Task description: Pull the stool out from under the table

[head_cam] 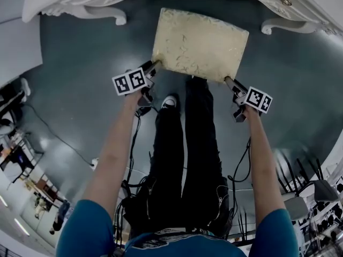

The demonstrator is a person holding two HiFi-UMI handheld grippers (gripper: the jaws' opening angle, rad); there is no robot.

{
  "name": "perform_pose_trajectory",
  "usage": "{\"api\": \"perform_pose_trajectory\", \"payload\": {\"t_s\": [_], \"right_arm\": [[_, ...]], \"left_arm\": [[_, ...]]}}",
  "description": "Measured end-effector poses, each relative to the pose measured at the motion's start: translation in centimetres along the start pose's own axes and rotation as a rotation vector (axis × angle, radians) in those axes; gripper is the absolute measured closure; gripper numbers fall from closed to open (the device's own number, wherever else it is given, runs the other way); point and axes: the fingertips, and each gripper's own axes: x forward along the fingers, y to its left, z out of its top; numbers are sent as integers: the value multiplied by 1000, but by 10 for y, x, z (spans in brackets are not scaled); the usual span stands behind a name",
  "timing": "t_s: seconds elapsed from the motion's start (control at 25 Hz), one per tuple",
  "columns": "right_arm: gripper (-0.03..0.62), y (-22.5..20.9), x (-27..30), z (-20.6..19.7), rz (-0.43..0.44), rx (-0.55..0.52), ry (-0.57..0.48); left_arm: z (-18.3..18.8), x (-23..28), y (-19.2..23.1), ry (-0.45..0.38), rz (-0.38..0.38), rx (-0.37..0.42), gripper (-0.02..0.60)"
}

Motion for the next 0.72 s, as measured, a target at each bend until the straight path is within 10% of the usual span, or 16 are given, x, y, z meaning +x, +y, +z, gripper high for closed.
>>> {"api": "perform_pose_trajectory", "payload": {"t_s": [0.72], "right_arm": [[352,0,-12,-26,-99,-19,-18]], "left_arm": [[-3,-8,5,88,28,4,400]]}}
